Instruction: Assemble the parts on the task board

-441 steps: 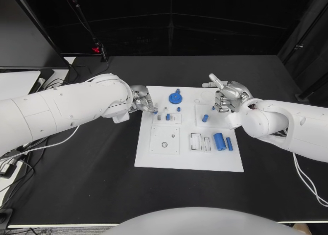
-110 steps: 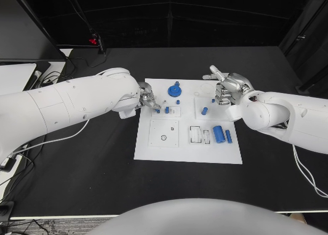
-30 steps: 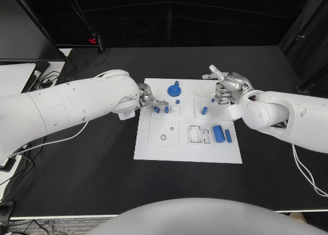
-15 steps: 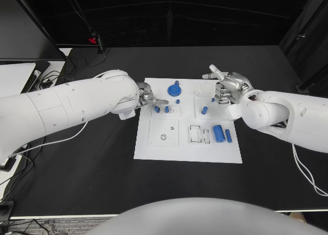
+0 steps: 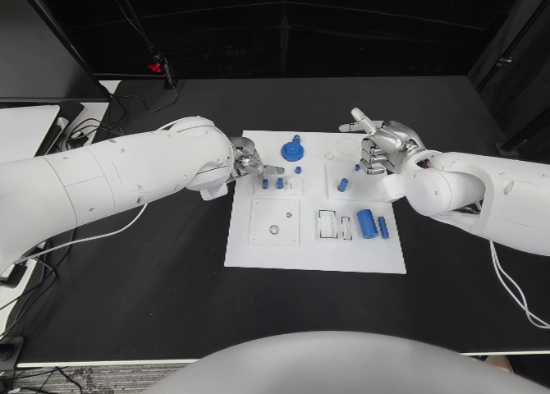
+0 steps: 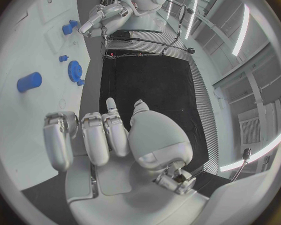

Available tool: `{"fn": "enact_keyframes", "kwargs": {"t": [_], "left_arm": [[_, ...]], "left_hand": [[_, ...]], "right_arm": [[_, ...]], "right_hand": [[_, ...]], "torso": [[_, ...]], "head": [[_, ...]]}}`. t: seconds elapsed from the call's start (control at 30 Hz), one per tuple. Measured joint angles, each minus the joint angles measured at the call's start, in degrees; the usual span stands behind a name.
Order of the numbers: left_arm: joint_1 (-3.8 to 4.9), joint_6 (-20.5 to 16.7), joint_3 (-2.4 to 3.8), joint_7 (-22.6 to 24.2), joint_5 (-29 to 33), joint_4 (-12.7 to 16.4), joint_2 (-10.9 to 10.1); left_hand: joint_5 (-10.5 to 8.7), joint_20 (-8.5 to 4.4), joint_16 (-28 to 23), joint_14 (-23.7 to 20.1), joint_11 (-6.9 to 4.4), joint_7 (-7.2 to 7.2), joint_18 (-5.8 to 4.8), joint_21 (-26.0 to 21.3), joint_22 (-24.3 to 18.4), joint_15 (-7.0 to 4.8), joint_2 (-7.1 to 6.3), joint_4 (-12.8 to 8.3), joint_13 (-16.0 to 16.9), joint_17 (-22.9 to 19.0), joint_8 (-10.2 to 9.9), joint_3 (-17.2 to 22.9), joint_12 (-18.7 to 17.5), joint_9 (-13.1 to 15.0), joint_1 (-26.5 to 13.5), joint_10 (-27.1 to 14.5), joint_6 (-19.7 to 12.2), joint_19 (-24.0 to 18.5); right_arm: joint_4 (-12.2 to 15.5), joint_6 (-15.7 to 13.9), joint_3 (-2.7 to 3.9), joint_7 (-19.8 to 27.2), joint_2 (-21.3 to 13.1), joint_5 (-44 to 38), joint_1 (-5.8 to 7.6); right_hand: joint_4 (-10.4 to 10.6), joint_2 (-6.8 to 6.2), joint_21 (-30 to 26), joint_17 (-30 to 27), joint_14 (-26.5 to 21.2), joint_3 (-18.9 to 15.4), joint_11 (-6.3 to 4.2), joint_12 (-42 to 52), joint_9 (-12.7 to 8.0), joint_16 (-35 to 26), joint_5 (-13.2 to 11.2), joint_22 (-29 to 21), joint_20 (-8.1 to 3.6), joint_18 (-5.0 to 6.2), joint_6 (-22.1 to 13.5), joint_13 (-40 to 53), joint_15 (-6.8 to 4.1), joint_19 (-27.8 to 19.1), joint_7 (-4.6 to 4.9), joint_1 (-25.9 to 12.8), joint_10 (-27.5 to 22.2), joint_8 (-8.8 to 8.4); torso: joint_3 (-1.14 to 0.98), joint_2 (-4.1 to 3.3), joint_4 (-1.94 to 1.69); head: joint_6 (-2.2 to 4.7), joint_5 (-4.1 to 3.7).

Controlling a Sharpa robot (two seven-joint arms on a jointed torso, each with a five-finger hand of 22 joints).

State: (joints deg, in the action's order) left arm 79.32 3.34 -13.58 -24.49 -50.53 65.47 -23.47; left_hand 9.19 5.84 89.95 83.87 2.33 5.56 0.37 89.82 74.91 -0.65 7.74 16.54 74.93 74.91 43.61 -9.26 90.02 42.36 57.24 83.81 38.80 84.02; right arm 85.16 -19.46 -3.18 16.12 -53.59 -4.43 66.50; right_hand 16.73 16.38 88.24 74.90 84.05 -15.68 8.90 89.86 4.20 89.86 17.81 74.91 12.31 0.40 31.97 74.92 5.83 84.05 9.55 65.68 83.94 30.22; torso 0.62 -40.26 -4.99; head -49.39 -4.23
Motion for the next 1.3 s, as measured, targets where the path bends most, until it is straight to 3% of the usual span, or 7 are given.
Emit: {"fn": "enact_keyframes", "kwargs": {"t": [0.37,0.7,0.77,0.83,0.93,1.13,1.3], "left_arm": [[0.00,-1.81,0.00,0.39,-0.85,1.29,-1.25],[2.06,-17.23,0.01,10.31,-3.10,5.17,-4.32],[2.22,-20.80,0.01,13.54,-3.12,5.28,-4.63],[2.29,-24.54,0.01,17.58,-2.71,5.16,-4.67],[2.27,-28.48,0.01,23.29,-1.34,4.67,-4.43],[0.84,-31.84,0.02,33.37,0.82,2.10,-3.65],[-0.92,-32.99,-0.02,40.51,-1.55,-1.97,-1.53]], "left_hand": [[1.99,0.00,0.00,0.00,-0.21,-0.18,0.00,0.00,0.00,0.00,0.17,0.00,0.00,0.00,0.00,-0.63,0.00,0.20,2.28,0.22,-0.32,0.00],[4.91,0.00,0.00,0.00,-0.21,0.48,0.00,0.00,0.00,0.00,-0.54,0.11,0.00,0.00,-0.85,-2.16,-1.16,-1.01,9.06,0.21,-2.93,0.00],[5.39,0.00,0.00,0.14,0.13,0.83,0.00,0.00,0.00,0.14,-0.55,0.12,-0.55,0.00,-0.91,-2.79,-11.50,-1.90,10.44,-7.15,-3.29,0.00],[5.76,0.35,0.00,0.10,0.72,1.28,0.00,0.00,0.00,0.53,-0.65,-0.02,-13.38,0.00,-2.27,-3.02,-30.06,-3.42,12.48,-25.04,-4.57,-0.10],[6.20,1.15,0.00,0.14,2.12,2.50,0.01,0.00,0.00,1.80,-1.04,0.13,-23.75,0.00,-5.25,-3.28,-44.28,-6.56,15.38,-35.90,-6.40,-0.09],[7.34,3.10,0.00,0.14,4.52,4.29,0.01,0.00,0.00,4.03,-3.59,0.27,-41.88,0.00,-12.37,-3.55,-60.40,-15.79,24.75,-40.93,-5.19,-0.17],[4.67,3.28,0.00,0.14,4.51,4.42,0.00,0.00,0.00,4.03,-5.90,0.04,-51.45,0.00,-17.88,-1.80,-64.80,-22.46,30.02,-39.01,-1.55,0.01]], "right_arm": [[-0.02,0.00,0.00,0.00,0.13,0.00,0.00],[0.99,-0.40,0.01,0.27,-0.52,-0.65,0.00],[1.48,-0.56,0.02,0.40,-0.84,-1.05,0.00],[1.97,-0.81,0.04,0.58,-1.37,-1.59,0.09],[2.13,-1.26,0.08,0.92,-1.77,-2.53,0.51],[1.66,-2.28,0.12,2.21,-1.53,-6.18,0.93],[0.51,-3.64,0.10,4.11,-0.91,-10.85,1.00]], "right_hand": [[0.00,0.00,-0.13,0.00,0.00,0.00,0.00,0.00,0.00,0.00,0.00,0.00,0.00,0.00,0.00,0.00,0.00,0.00,0.00,0.00,0.00,0.00],[0.00,0.00,-0.21,0.00,0.00,0.00,0.00,0.00,0.00,0.00,0.00,0.00,0.00,0.00,0.00,0.00,0.00,0.00,0.00,0.00,0.00,0.00],[0.00,0.00,-0.21,0.00,0.00,0.00,0.00,0.00,0.00,0.00,0.00,0.00,0.00,0.00,0.00,0.00,0.00,0.00,0.00,0.00,0.00,0.00],[0.00,0.00,-0.27,0.00,0.00,0.00,0.00,0.00,0.00,0.00,0.00,0.00,0.00,0.00,0.00,0.00,0.00,0.00,0.00,0.00,0.00,0.00],[0.00,-0.40,-0.87,0.00,0.00,0.00,0.00,0.00,0.00,0.00,0.00,0.00,0.00,0.00,0.00,0.00,0.00,0.00,0.00,0.40,0.00,0.00],[-0.03,-1.19,-3.33,0.00,0.00,0.24,0.32,-2.42,-0.13,0.00,0.25,0.00,-0.25,0.92,-0.50,0.02,0.00,-0.25,-0.09,3.94,-0.88,0.69],[0.03,-1.51,-4.01,0.00,0.00,0.31,0.36,-11.32,-0.19,0.00,0.61,0.00,-0.01,0.93,-0.95,-3.65,0.00,-1.26,-0.13,5.58,-16.35,1.01]], "torso": [[-0.01,0.07,0.02],[-0.01,0.13,0.02],[0.04,0.13,0.06],[0.10,0.10,0.07],[0.14,0.06,0.00],[0.14,-0.05,-0.07],[0.15,-0.09,-0.07]], "head": [[0.31,0.07],[1.51,-0.09],[1.78,-0.09],[2.08,-0.18],[2.65,-0.49],[3.90,-1.08],[4.94,-1.59]]}}
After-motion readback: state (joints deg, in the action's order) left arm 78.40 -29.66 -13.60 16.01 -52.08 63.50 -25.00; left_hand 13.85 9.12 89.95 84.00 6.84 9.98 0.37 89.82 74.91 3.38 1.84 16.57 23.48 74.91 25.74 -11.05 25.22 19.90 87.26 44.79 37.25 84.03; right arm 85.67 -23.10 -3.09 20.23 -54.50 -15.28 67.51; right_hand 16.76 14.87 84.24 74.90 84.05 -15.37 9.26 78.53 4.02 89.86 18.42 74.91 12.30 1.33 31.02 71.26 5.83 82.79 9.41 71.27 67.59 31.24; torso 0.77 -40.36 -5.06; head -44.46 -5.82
